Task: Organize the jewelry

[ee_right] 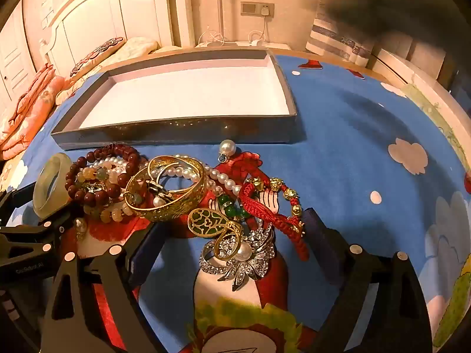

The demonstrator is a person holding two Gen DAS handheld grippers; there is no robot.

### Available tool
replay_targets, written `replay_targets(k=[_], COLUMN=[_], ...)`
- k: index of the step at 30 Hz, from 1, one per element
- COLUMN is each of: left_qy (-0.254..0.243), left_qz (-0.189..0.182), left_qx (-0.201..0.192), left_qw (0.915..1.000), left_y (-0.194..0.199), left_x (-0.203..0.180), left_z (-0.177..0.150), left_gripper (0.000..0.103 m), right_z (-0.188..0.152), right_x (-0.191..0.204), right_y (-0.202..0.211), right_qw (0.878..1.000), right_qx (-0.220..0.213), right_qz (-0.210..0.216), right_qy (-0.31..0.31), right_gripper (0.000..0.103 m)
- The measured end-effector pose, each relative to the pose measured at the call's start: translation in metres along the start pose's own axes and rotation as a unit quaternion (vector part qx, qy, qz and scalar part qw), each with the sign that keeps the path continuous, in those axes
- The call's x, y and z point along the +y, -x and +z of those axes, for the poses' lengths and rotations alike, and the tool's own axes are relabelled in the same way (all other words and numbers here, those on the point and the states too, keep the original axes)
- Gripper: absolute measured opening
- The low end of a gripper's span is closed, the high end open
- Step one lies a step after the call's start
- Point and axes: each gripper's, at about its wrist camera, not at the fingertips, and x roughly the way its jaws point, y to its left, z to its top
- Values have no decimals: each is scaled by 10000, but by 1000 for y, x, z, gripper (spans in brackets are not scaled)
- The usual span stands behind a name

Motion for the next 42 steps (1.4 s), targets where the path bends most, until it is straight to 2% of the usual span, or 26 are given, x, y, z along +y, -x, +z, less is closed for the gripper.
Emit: replay_targets(k=[42], left_qy=[22], left_qz=[-30], left_qx=[-2], left_qw=[10000], left_y=[0], left_x=[0], left_z=[0], left_gripper=[101], right_z=[0], right_x=[0], right_y=[-1], right_qw=[10000], right_qx=[-3], right_qz=[-36], right_qy=[3], right_gripper=[87])
